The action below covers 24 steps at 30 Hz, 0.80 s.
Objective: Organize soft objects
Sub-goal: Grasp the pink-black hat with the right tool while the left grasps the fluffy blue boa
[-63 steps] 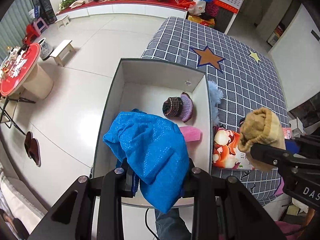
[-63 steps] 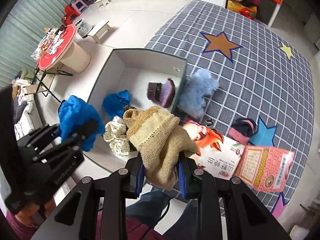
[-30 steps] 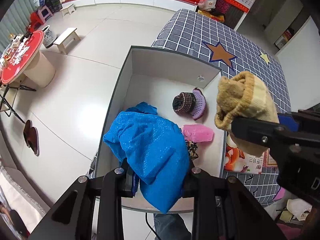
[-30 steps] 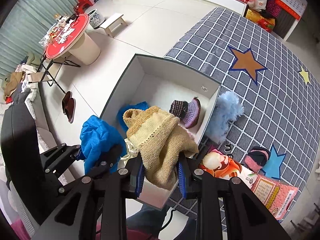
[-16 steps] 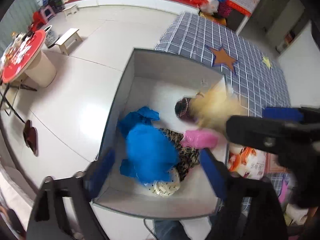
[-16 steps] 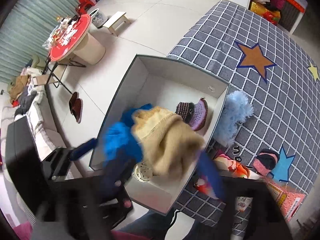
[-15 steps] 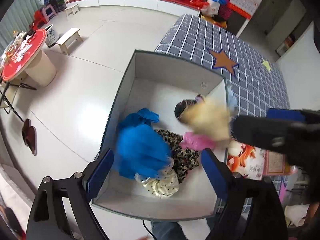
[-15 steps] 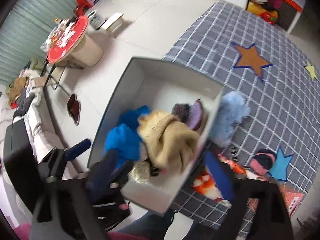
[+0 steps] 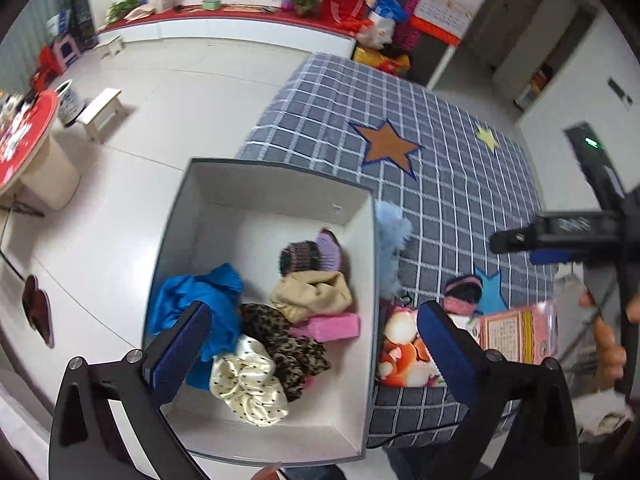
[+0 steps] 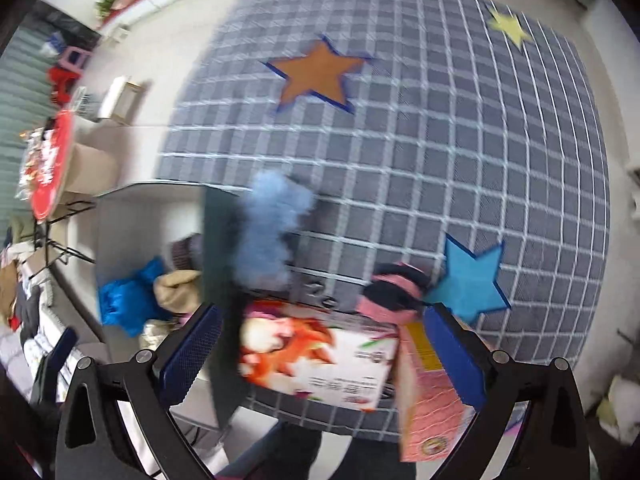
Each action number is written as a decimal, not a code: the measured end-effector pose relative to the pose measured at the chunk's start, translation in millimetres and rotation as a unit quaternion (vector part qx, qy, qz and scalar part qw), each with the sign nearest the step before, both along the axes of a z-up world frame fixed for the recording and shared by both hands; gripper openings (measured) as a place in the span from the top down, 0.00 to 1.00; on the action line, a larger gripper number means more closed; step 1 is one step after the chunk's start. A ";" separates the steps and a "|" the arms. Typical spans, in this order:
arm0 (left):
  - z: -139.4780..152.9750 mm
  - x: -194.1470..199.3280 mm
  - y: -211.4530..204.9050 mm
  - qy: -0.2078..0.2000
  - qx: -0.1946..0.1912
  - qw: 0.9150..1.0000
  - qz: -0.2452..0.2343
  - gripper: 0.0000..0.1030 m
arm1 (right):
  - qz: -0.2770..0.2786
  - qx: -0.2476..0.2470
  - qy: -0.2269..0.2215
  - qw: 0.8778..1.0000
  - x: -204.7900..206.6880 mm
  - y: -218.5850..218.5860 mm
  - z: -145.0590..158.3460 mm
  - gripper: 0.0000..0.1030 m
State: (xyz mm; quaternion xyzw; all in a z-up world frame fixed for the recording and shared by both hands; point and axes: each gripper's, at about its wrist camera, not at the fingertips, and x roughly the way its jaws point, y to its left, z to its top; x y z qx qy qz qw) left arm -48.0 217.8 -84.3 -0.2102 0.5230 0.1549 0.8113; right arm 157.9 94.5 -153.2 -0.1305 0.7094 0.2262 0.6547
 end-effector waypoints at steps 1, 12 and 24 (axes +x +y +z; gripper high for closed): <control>-0.1 2.5 -3.8 0.004 0.002 1.000 -0.007 0.00 | -0.002 -0.017 0.010 1.000 5.1 -2.5 -9.2 0.02; 1.2 48.0 -16.6 0.048 0.023 0.997 -0.054 0.00 | -0.056 -0.085 0.160 0.982 39.3 -20.7 -121.7 0.02; -20.5 146.5 -48.5 0.105 0.058 0.984 -0.134 0.00 | -0.115 -0.006 0.264 0.958 51.8 -60.3 -142.6 0.80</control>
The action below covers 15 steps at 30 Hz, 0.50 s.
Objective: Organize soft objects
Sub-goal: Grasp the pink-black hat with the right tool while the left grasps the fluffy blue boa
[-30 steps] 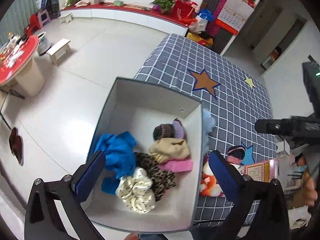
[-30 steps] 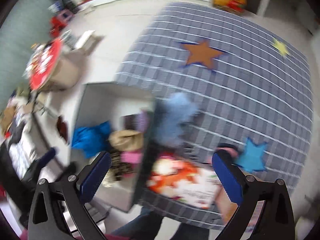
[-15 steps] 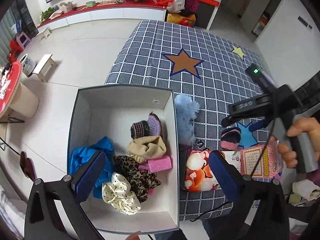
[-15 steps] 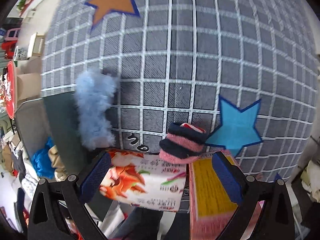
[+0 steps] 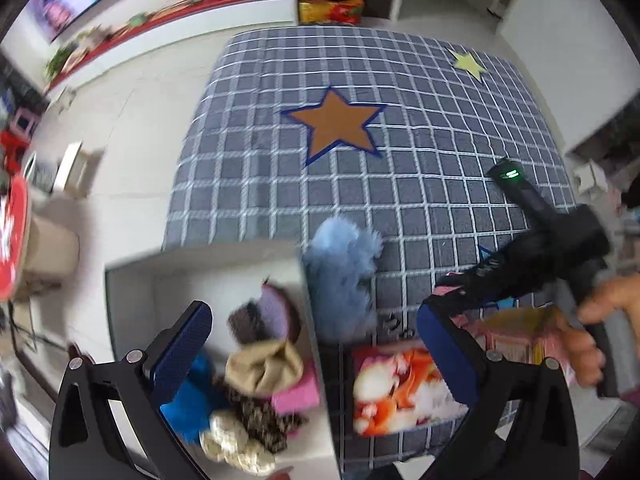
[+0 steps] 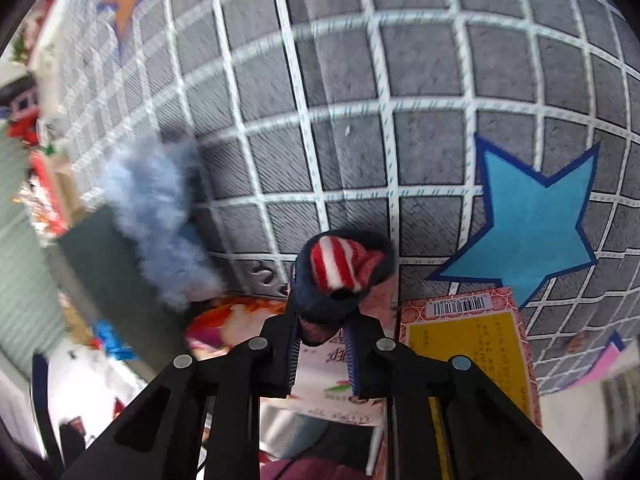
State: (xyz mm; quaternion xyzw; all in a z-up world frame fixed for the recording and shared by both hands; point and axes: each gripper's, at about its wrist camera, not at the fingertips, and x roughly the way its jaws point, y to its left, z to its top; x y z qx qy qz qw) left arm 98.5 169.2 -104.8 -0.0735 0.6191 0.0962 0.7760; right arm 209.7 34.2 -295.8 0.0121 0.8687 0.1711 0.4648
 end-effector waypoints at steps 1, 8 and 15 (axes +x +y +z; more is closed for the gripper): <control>-5.0 13.4 -6.8 0.008 0.004 1.000 -0.016 0.00 | -0.007 0.009 -0.010 1.000 3.9 -6.1 6.8 0.80; -95.4 90.7 -49.9 0.133 0.053 0.981 -0.133 0.03 | -0.078 0.085 -0.105 0.988 27.1 -71.2 70.6 0.80; -165.8 103.9 -58.3 0.261 0.063 0.953 -0.142 0.11 | -0.122 0.090 -0.152 0.977 42.6 -129.0 93.8 0.80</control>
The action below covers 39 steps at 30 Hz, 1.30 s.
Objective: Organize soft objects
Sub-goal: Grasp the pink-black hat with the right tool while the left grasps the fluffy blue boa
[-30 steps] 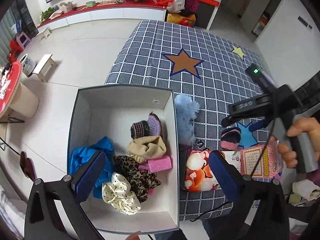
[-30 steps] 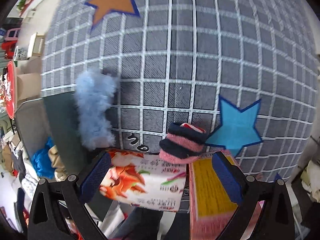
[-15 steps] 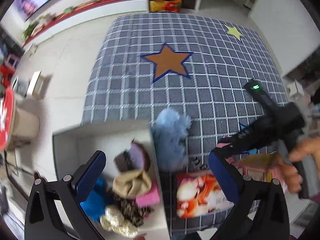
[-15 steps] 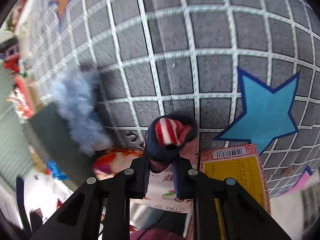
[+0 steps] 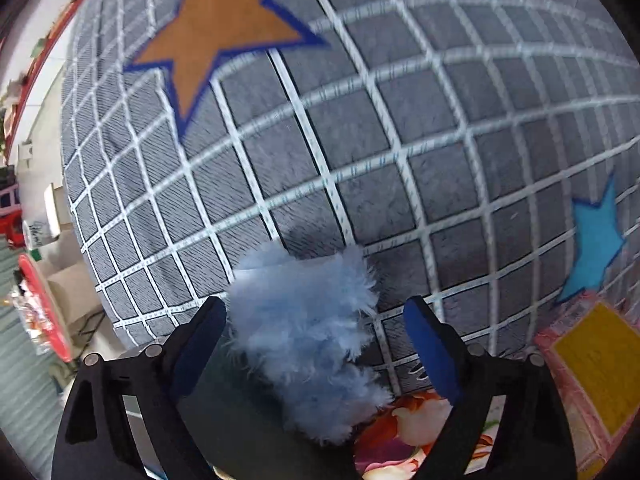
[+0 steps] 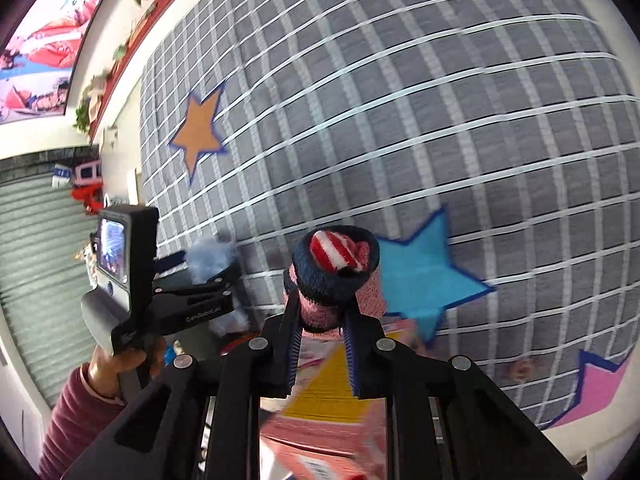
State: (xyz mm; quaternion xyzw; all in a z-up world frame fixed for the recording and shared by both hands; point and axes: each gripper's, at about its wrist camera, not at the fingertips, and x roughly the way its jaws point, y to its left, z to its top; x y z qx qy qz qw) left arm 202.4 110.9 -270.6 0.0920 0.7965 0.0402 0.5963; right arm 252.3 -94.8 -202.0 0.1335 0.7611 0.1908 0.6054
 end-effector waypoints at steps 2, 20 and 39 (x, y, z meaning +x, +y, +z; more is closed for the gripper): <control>-11.6 -3.3 -6.5 0.028 0.015 0.999 -0.015 0.15 | -0.011 -0.003 0.000 1.000 4.3 -16.5 -1.1 0.80; 34.4 7.7 -73.3 -0.134 -0.048 0.990 0.010 0.40 | -0.046 -0.060 -0.001 0.997 6.9 -89.0 -42.7 0.39; -15.9 -38.4 21.9 -0.160 -0.091 0.971 0.151 0.00 | 0.225 -0.211 -0.116 0.944 -17.9 24.5 -98.5 0.00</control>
